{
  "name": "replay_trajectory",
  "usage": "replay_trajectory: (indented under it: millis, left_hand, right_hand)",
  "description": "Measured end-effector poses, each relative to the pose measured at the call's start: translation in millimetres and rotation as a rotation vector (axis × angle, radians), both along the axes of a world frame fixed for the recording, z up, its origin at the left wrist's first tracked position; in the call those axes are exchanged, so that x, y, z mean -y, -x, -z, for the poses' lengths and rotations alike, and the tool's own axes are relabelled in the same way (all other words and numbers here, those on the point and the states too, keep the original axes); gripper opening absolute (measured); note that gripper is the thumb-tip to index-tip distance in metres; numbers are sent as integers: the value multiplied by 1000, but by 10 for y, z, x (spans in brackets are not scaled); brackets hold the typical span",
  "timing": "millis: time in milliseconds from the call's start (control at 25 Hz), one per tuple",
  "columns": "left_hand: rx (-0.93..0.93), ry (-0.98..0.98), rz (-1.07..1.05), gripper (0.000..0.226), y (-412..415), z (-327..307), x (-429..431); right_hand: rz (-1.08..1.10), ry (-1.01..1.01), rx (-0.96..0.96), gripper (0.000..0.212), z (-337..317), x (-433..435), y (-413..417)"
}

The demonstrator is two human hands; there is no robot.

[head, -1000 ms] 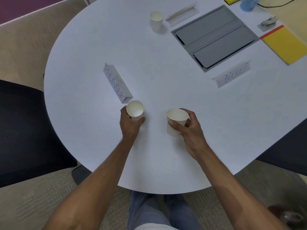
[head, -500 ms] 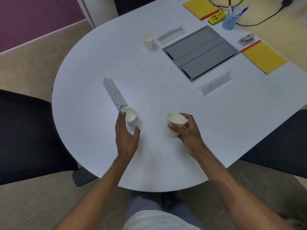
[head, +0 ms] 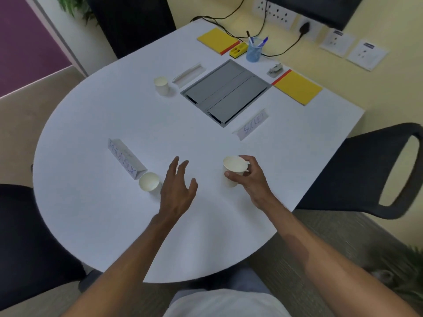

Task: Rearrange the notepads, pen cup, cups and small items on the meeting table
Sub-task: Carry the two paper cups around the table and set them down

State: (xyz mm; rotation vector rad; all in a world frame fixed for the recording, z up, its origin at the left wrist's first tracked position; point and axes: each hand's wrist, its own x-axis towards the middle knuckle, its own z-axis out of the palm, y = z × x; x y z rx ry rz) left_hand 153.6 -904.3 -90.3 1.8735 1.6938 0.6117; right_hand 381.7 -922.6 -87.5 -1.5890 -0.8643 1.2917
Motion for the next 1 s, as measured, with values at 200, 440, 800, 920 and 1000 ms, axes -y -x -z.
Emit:
replay_trajectory:
  millis: [200, 440, 800, 920, 1000]
  left_hand:
    - [-170, 109, 121, 66, -227, 24, -265]
    - [-224, 133, 89, 80, -596, 143, -620]
    - [-214, 190, -45, 79, -1034, 440, -1022]
    - [-210, 218, -78, 80, -1117, 474, -1081]
    - [-203, 230, -97, 80, -1159, 483, -1104]
  right_hand:
    - [-43, 23, 206, 66, 58, -234, -235]
    - [-157, 27, 336, 66, 372, -826, -529]
    - [-290, -16, 560, 81, 1075, -1701, -732]
    - [-323, 1, 547, 82, 1239, -1829, -709]
    - [-330, 1, 541, 83, 1296, -1881, -684]
